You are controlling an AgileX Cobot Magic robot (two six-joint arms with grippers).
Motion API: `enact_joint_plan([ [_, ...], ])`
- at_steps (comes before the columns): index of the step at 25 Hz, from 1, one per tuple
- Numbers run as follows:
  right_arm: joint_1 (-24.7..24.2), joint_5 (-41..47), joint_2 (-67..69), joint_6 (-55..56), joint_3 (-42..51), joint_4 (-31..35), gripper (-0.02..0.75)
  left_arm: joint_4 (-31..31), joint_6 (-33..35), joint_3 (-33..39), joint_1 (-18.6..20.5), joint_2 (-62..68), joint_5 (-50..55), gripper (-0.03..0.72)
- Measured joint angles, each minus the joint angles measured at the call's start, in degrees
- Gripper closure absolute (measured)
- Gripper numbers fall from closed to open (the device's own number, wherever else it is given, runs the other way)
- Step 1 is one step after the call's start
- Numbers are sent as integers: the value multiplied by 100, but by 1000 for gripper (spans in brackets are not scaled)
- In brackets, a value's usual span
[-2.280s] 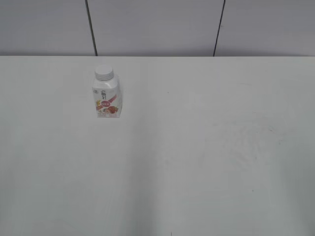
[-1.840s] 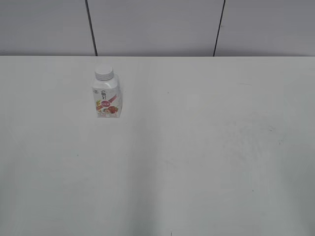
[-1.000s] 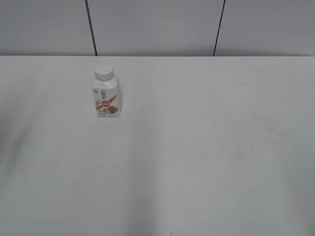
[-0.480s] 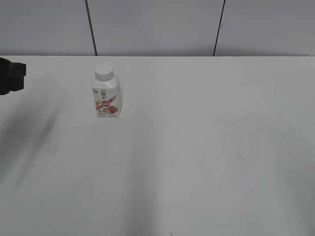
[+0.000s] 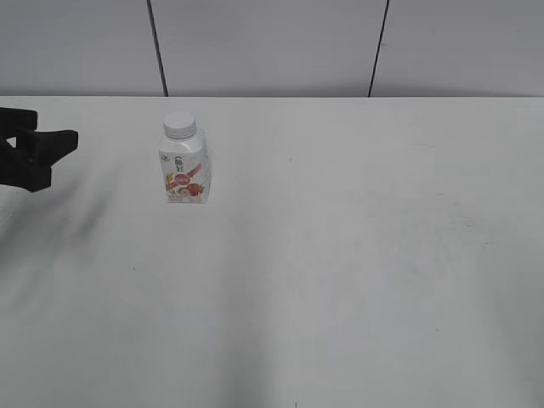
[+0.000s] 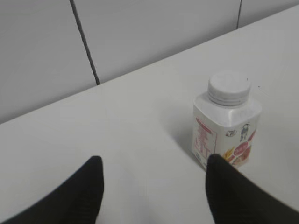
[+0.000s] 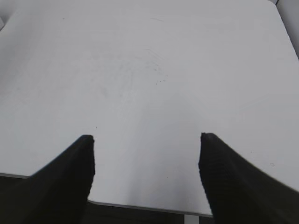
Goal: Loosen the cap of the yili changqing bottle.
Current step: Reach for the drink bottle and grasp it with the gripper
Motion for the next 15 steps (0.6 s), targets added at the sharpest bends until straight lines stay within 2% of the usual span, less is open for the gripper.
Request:
enact_joint_plan([
  [3, 0, 0, 0, 0, 0, 0, 185, 289, -13, -8, 148, 283, -589, 253],
  [7, 0, -6, 0, 0, 0, 0, 185, 1331, -29, -230, 503, 791, -1795, 253],
  [12, 0, -11, 0, 0, 0, 0, 185, 2633, -495, -1128, 713, 1847, -2334, 249],
  [15, 0, -17, 0, 0, 0, 0, 185, 3137, -753, -1706, 663, 2230, -2487, 185],
])
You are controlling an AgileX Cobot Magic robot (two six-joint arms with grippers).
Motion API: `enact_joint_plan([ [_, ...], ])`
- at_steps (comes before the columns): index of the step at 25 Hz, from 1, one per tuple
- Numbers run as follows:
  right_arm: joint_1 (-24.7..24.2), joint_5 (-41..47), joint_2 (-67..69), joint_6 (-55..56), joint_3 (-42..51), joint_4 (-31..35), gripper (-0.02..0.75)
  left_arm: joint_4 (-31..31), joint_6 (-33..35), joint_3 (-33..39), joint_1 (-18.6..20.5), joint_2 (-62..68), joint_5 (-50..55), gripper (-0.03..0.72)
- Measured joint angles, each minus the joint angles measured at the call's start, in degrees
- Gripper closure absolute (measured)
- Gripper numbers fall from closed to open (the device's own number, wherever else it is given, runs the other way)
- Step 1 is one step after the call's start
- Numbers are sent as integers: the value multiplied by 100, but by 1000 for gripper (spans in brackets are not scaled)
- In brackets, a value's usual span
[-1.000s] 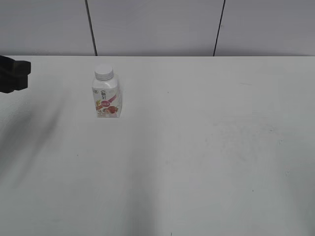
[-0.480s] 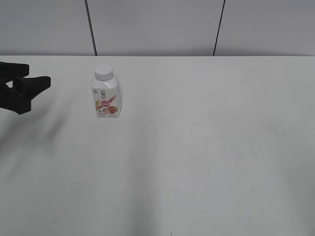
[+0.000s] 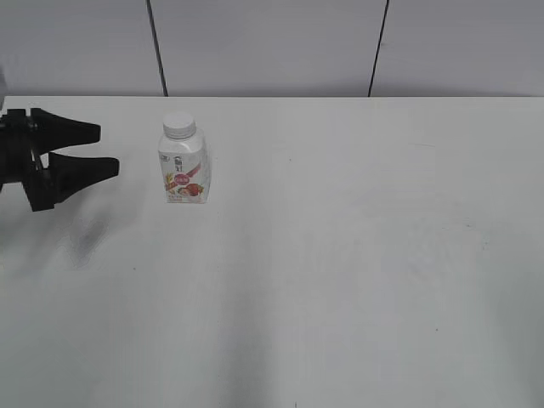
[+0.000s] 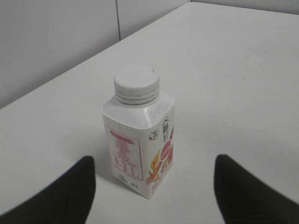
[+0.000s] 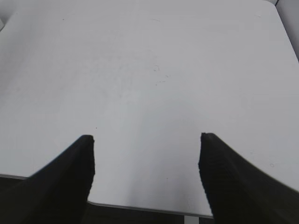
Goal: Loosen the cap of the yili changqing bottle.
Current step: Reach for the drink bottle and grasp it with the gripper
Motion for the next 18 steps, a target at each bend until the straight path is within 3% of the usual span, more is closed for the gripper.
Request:
enact_joint_plan([
  [3, 0, 0, 0, 0, 0, 0, 185, 217, -202, -541, -40, 364, -246, 68],
  [5, 0, -6, 0, 0, 0, 0, 185, 385, -439, -956, -93, 670, -276, 38],
  [10, 0, -12, 0, 0, 0, 0, 185, 1254, -1275, -2191, -369, 1463, -287, 25],
  [13, 0, -12, 0, 0, 0, 0, 185, 1413, -1562, -2825, -476, 1894, -299, 27],
  [18, 0, -12, 0, 0, 0, 0, 185, 1504, -1670, -3299, -621, 2349, -293, 40],
])
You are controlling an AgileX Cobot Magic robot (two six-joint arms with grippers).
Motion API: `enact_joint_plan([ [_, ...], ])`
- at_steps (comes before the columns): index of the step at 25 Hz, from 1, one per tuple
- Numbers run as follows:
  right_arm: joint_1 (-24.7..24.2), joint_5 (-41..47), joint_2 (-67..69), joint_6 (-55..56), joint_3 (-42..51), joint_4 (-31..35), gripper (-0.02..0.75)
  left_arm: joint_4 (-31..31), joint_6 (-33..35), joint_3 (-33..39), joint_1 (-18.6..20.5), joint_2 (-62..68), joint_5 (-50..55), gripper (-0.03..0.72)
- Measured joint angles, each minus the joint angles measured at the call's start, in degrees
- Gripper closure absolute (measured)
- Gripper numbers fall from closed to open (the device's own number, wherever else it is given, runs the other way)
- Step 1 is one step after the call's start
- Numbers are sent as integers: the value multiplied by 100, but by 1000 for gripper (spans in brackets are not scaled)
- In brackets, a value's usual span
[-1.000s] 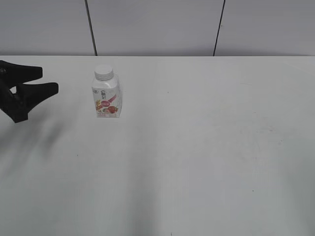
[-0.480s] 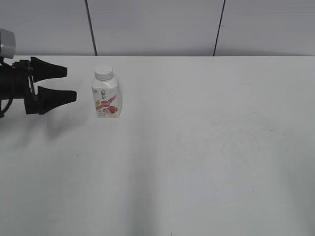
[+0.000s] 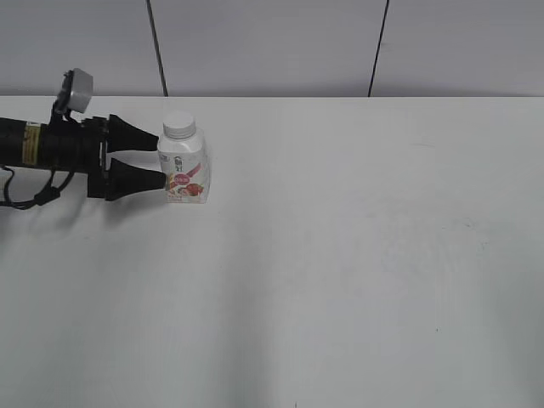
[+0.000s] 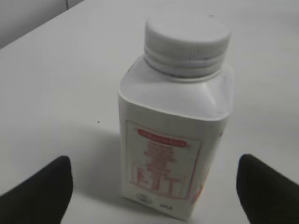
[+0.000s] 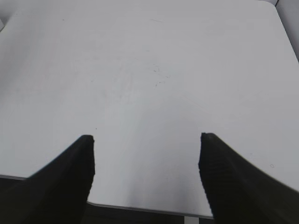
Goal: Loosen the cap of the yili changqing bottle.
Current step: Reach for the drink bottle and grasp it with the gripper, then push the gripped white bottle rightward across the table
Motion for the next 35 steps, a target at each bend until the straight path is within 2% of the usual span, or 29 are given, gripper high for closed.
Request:
enact_joint_plan([
  [11, 0, 0, 0, 0, 0, 0, 185, -219, -41, -426, -555, 438, -27, 101],
  [17, 0, 0, 0, 0, 0, 0, 185, -287, -58, -632, -606, 581, -18, 148],
  [25, 0, 0, 0, 0, 0, 0, 185, -262, -58, -638, -625, 587, -42, 297],
  [29, 0, 0, 0, 0, 0, 0, 185, -262, -164, -639, -659, 572, 15, 306],
  [35, 0, 0, 0, 0, 0, 0, 185, -347, -260, 31, -932, -40, 177, 309],
])
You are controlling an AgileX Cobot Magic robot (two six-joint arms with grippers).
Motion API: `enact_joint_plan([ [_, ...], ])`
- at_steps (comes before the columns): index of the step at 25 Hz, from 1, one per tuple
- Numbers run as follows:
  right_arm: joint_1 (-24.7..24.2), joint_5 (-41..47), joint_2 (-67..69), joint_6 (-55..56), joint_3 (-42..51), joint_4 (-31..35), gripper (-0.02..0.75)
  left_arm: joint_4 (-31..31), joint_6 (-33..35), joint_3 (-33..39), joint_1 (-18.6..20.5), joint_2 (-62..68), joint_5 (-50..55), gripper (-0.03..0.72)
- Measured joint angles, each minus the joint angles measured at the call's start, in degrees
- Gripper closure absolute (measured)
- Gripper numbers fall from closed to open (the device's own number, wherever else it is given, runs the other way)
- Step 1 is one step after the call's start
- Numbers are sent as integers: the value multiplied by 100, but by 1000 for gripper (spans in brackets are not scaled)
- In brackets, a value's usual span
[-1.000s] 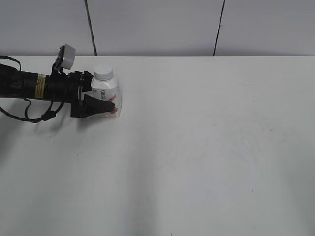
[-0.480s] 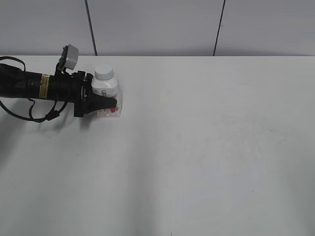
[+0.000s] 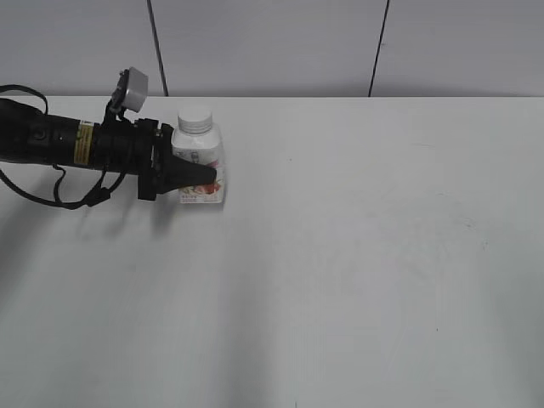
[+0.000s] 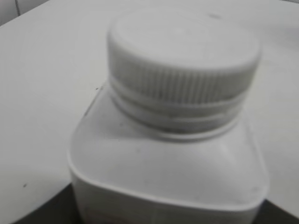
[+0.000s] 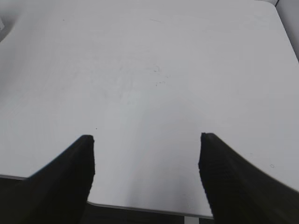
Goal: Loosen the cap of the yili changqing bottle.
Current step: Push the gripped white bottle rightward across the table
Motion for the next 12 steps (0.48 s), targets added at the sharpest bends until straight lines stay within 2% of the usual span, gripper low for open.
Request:
enact_joint_plan([
  [3, 0, 0, 0, 0, 0, 0, 185, -320, 229, 612, -230, -482, -28, 309],
  [7, 0, 0, 0, 0, 0, 0, 185, -943, 876, 1349, -689, -837, -47, 309],
  [12, 0, 0, 0, 0, 0, 0, 185, -1259, 1461, 1670, -1404, -818, -47, 309],
])
